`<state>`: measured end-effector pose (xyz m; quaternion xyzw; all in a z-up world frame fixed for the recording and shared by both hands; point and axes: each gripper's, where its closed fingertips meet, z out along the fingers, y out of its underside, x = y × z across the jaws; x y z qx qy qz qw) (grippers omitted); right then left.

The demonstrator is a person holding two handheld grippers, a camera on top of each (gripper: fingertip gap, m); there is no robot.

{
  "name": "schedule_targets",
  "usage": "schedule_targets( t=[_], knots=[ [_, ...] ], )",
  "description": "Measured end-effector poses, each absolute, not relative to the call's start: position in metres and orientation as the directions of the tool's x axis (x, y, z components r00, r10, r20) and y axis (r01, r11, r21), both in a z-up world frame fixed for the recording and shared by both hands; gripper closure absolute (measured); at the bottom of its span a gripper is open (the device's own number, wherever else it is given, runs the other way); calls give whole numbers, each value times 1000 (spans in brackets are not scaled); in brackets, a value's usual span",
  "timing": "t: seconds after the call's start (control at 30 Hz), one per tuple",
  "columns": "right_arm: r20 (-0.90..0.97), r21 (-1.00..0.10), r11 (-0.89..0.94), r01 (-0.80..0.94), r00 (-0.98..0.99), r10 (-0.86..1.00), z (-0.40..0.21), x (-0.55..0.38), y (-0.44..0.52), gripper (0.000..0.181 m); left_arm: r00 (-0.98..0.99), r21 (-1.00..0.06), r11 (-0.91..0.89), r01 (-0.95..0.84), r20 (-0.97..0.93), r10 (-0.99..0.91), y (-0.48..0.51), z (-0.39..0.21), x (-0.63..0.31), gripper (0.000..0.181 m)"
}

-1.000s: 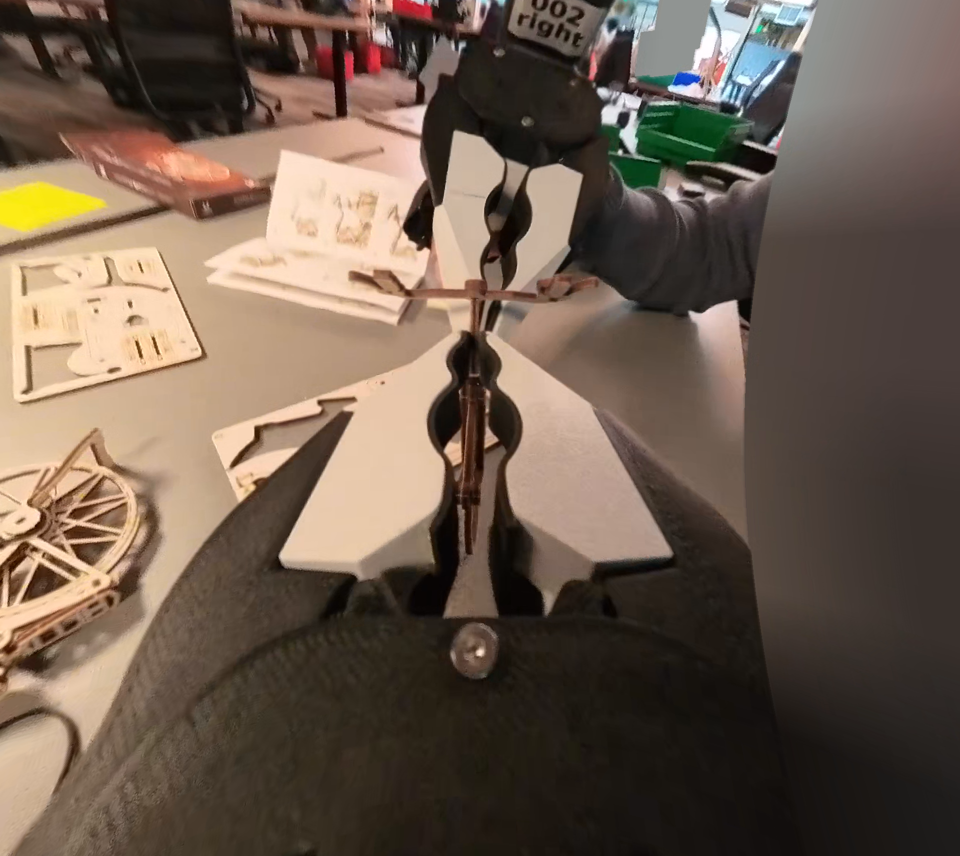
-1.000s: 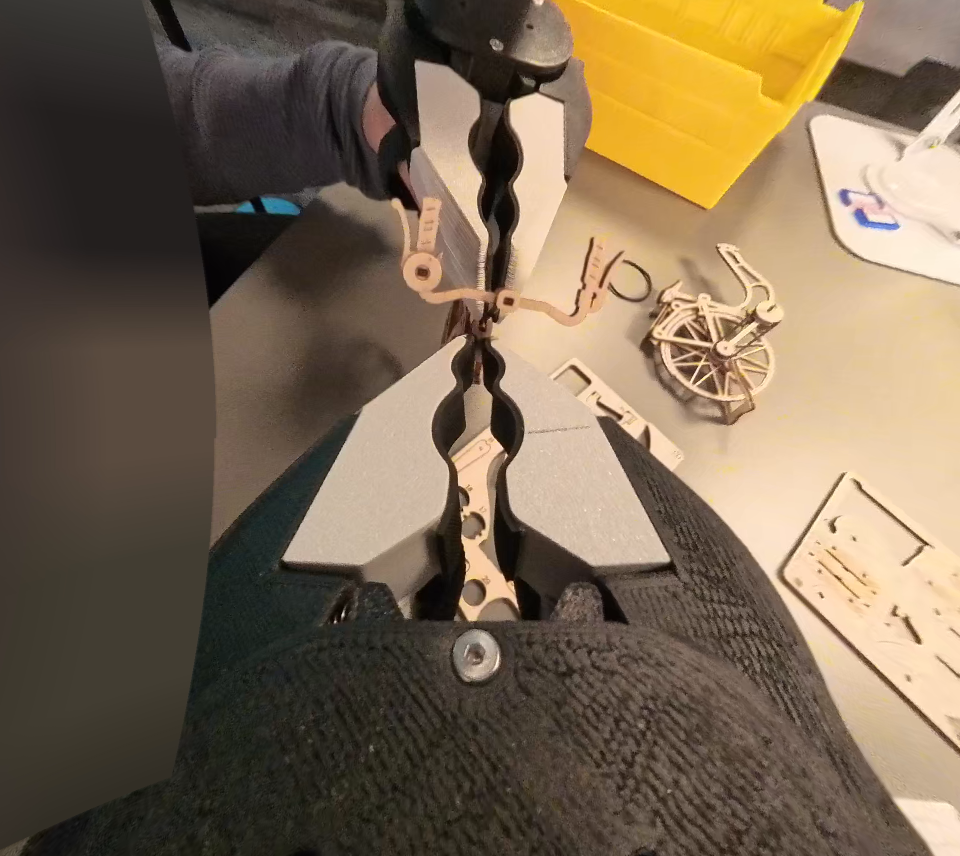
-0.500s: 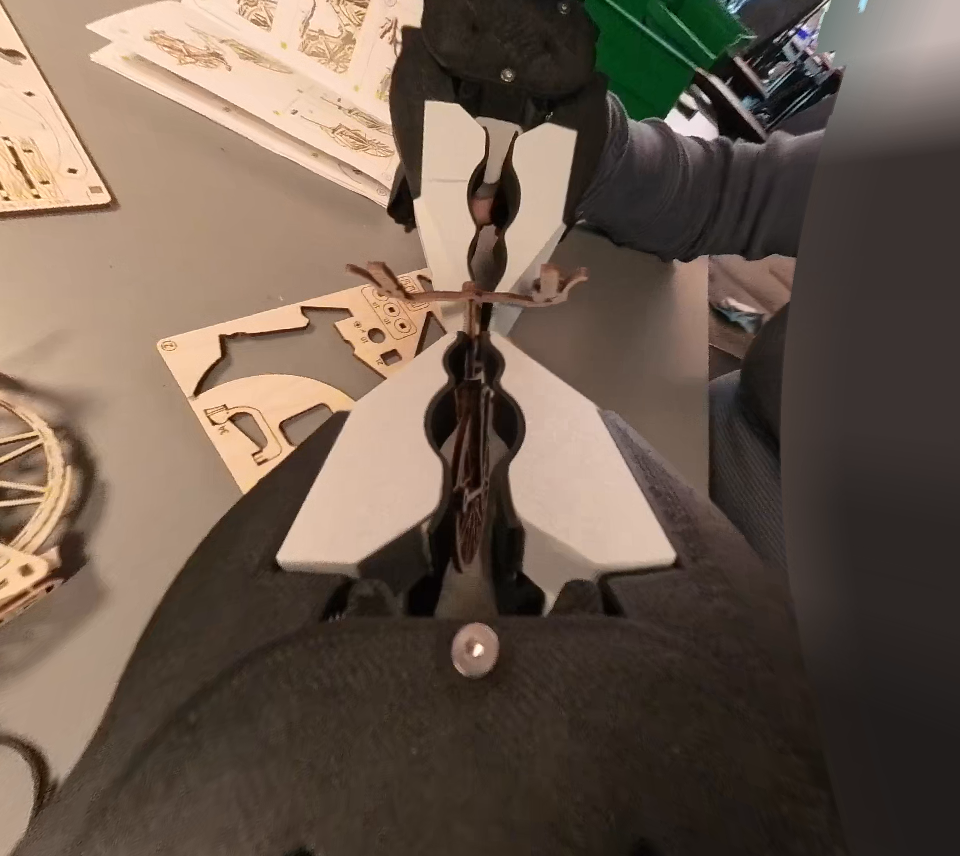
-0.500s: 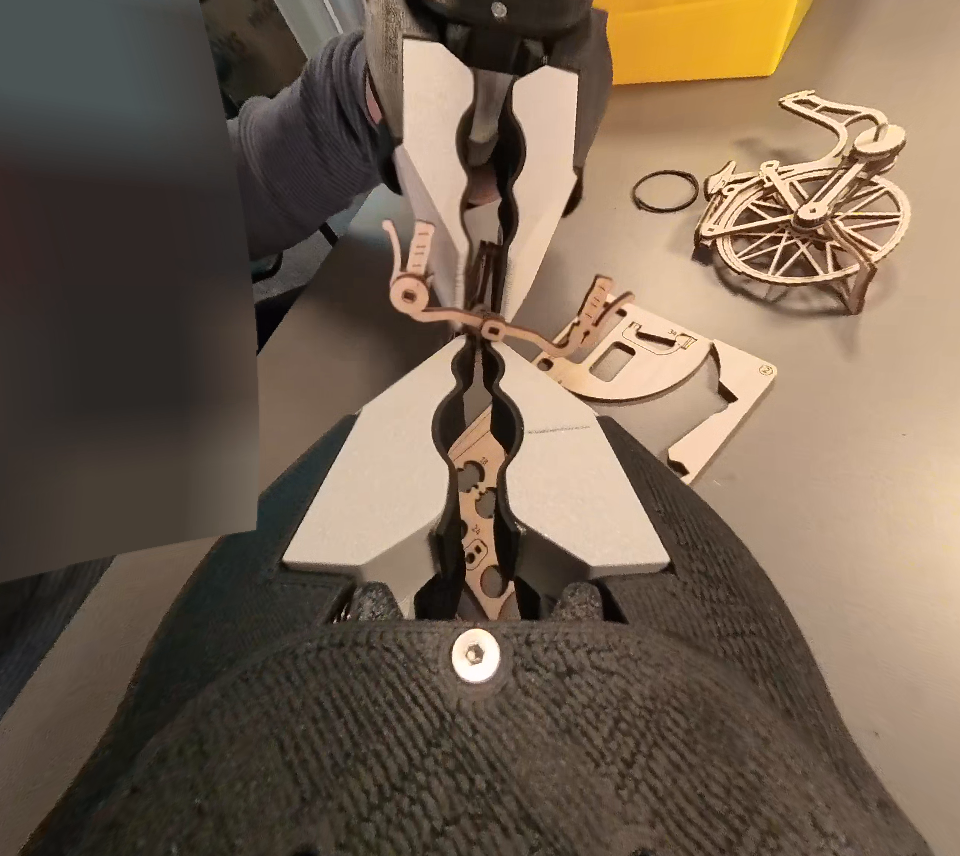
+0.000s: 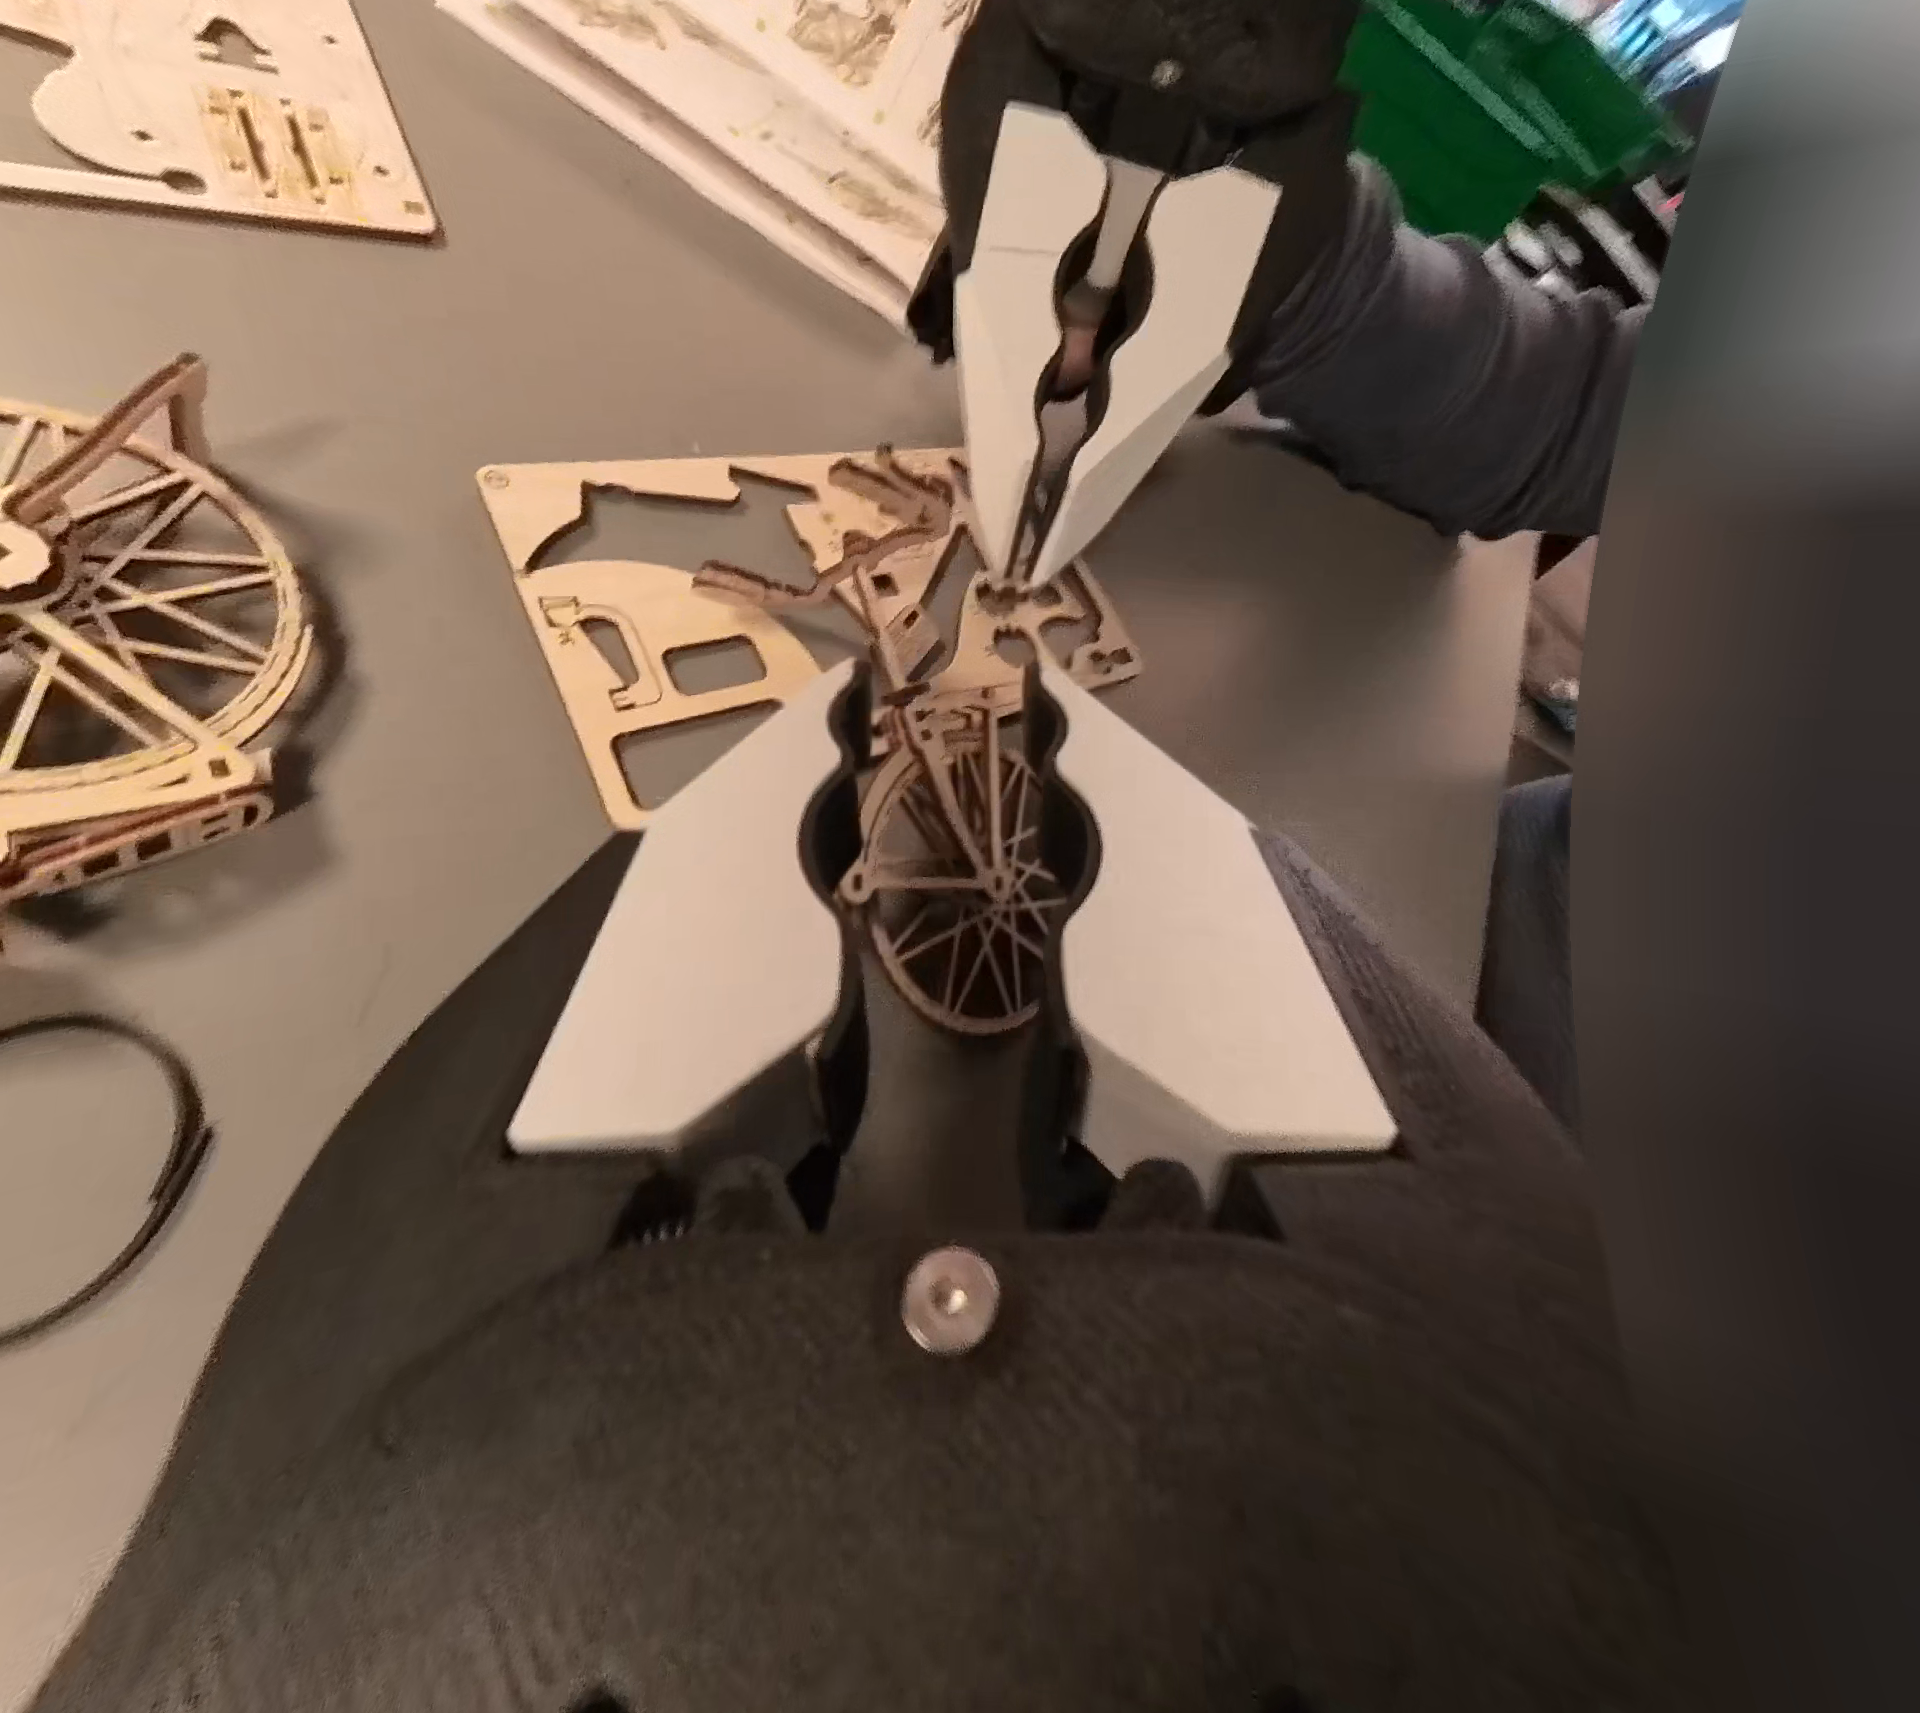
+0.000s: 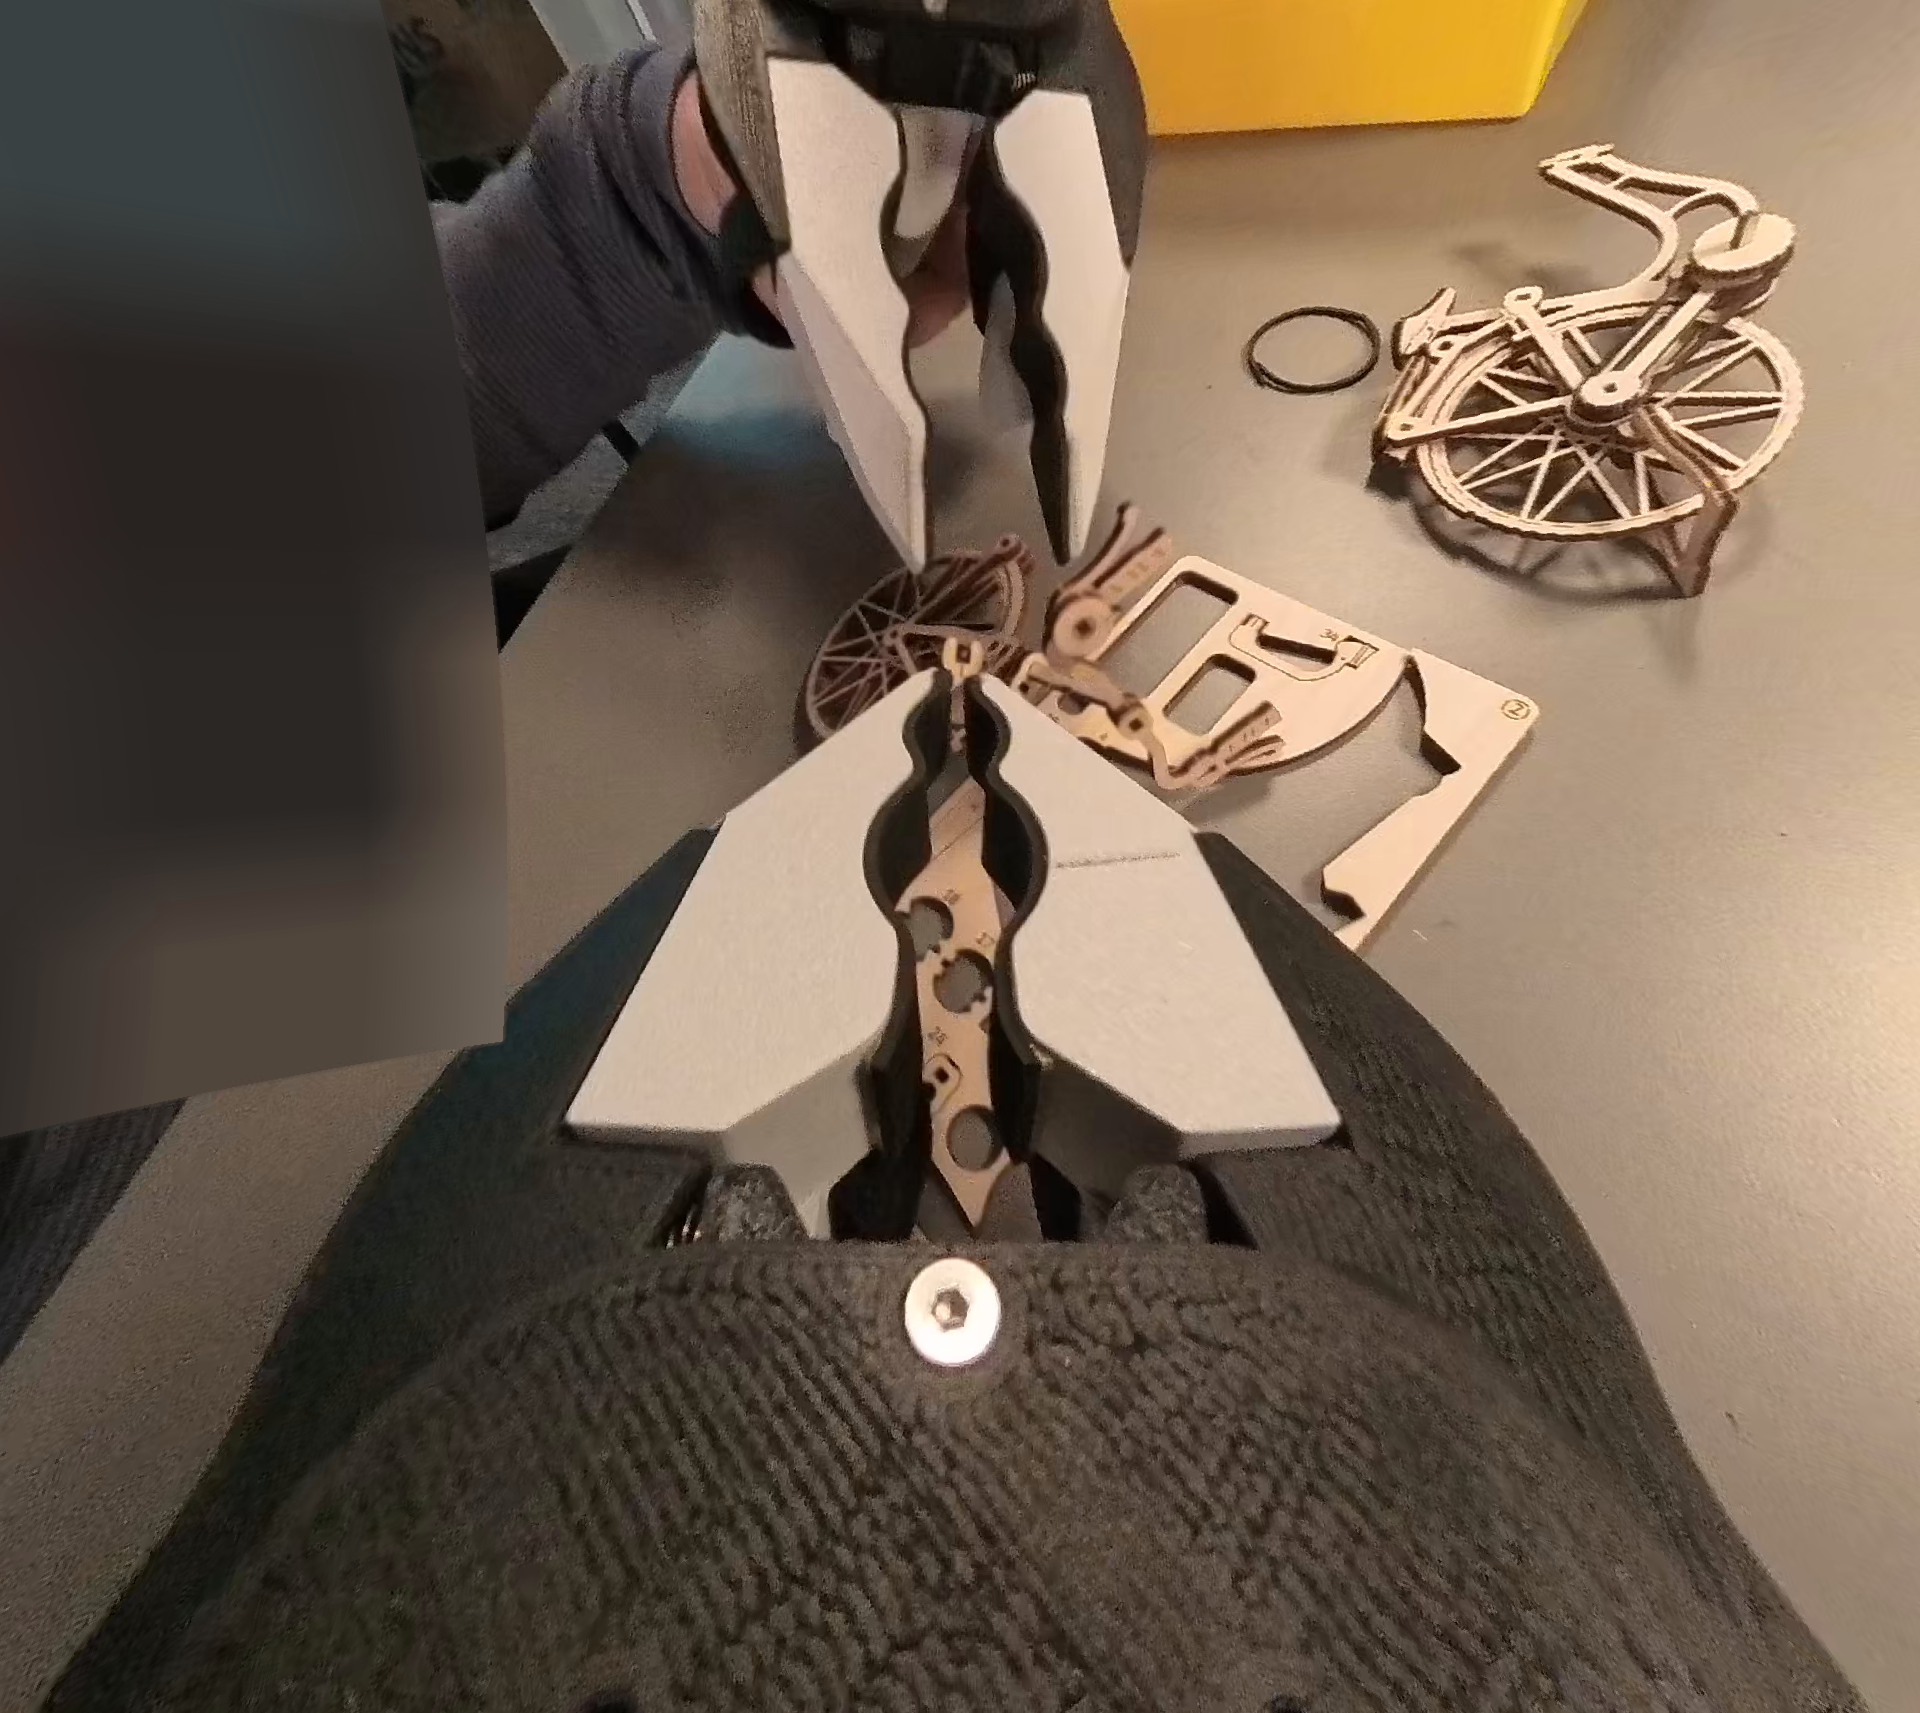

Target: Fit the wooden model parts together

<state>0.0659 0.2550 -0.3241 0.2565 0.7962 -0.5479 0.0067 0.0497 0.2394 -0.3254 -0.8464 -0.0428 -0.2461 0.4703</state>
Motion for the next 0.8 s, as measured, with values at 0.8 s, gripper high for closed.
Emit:
schedule_targets(
  t=[0.8],
  knots=[
    [-295, -839, 298, 456, -840, 456, -346, 67, 259, 181, 641, -499, -757, 423, 755, -139, 251, -358, 71, 169]
  ],
)
